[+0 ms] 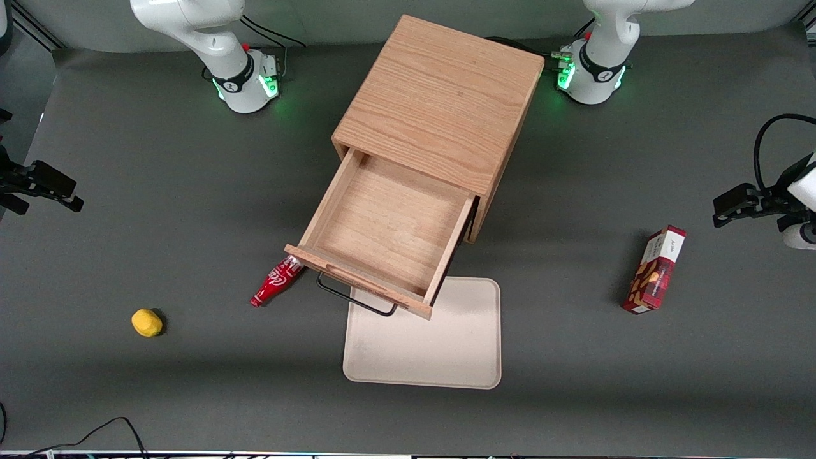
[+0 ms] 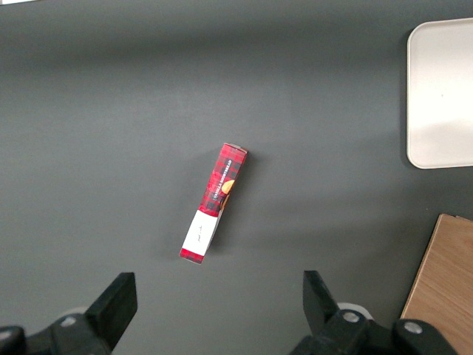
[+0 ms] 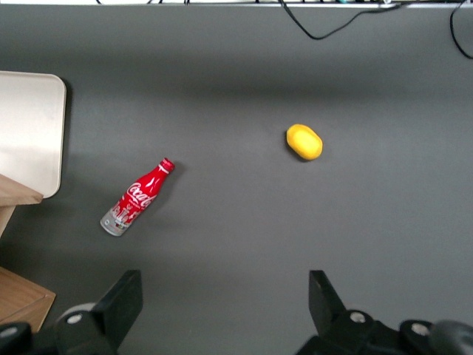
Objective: Open upper drawer
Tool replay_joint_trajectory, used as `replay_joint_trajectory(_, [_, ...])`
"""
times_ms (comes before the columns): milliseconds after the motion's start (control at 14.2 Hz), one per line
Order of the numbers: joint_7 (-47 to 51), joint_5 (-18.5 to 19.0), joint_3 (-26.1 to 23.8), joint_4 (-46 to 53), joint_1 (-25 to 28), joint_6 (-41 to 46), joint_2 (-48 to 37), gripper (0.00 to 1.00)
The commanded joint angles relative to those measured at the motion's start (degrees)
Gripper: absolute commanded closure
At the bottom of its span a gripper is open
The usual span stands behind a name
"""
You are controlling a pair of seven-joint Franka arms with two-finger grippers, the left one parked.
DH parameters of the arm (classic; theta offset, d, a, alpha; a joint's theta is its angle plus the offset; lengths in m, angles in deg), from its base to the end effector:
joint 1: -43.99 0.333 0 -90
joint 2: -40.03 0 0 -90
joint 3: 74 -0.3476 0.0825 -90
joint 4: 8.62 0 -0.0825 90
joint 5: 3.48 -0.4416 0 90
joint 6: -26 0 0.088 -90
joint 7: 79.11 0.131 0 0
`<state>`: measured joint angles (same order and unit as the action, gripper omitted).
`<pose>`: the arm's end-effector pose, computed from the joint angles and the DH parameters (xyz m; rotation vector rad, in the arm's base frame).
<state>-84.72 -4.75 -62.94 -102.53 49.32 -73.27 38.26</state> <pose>0.6168 -0.0610 0.6296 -3.1198 0.0072 -0.1968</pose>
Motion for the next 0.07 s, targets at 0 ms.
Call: replay_joint_trajectory(0, [1.65, 0.66, 0.02, 4.44, 0.38, 2.76, 3.17, 0.0])
